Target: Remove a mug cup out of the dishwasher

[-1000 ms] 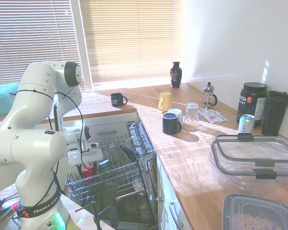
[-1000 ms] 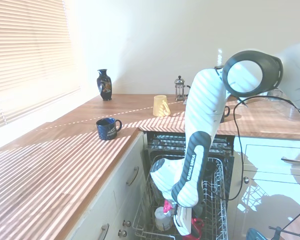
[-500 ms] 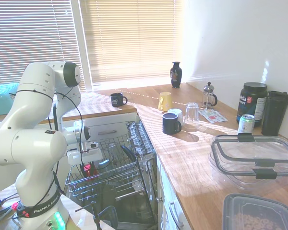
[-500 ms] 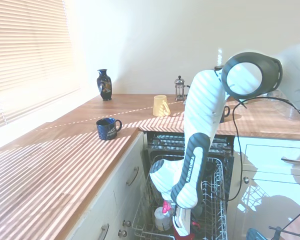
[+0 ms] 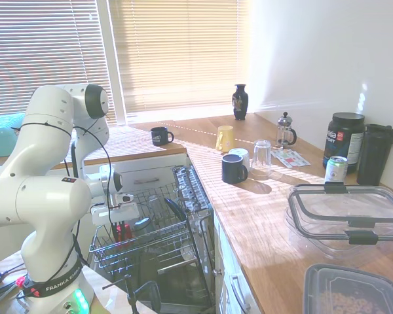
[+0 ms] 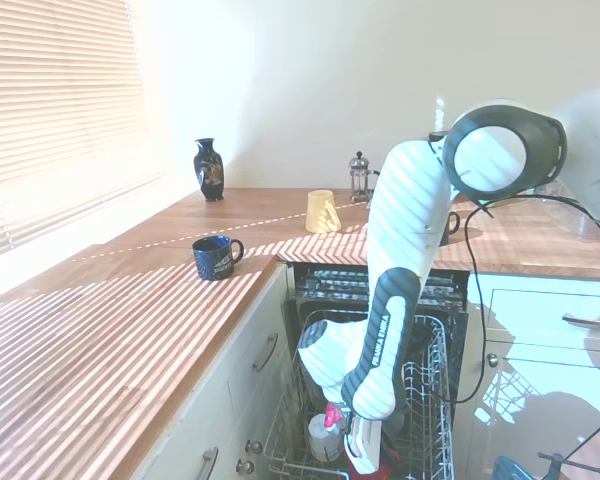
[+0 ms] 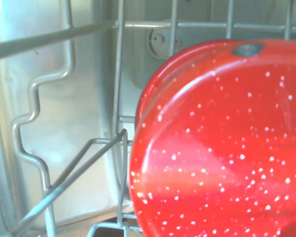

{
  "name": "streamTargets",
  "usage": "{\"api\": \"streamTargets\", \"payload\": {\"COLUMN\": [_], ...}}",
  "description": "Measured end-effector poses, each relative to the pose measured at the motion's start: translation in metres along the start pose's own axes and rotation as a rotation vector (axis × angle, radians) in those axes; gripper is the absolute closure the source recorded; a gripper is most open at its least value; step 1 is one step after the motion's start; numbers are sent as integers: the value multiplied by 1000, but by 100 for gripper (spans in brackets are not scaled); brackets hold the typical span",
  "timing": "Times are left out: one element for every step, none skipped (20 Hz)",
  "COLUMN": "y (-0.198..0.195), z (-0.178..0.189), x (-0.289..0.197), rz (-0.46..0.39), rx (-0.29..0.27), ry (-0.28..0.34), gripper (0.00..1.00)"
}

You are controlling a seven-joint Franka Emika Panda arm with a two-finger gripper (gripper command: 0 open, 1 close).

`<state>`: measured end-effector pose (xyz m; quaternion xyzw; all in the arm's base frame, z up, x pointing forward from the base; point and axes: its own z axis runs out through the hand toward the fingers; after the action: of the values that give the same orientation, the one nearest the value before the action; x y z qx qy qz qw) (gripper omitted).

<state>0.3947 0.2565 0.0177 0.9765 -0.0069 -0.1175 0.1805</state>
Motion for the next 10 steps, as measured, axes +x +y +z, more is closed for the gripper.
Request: {"api": "streamTargets", "payload": {"y": [0,0,1,1,2,3,3,4,6,7], "z": [-1,-3,-5,-9,-14,-21,-29,-38,-48,-59], "x": [0,0,1,1,2,2,1,0,-1,-1], "rz": [2,4,6,8,13,18,23,25,26,29], "rx": [0,1,2,5,9,13,19,24,30,35], "ry": [0,1,2,5,9,10,12,18,25,34], "gripper": [100,100,100,100,100,100,100,100,100,100]}}
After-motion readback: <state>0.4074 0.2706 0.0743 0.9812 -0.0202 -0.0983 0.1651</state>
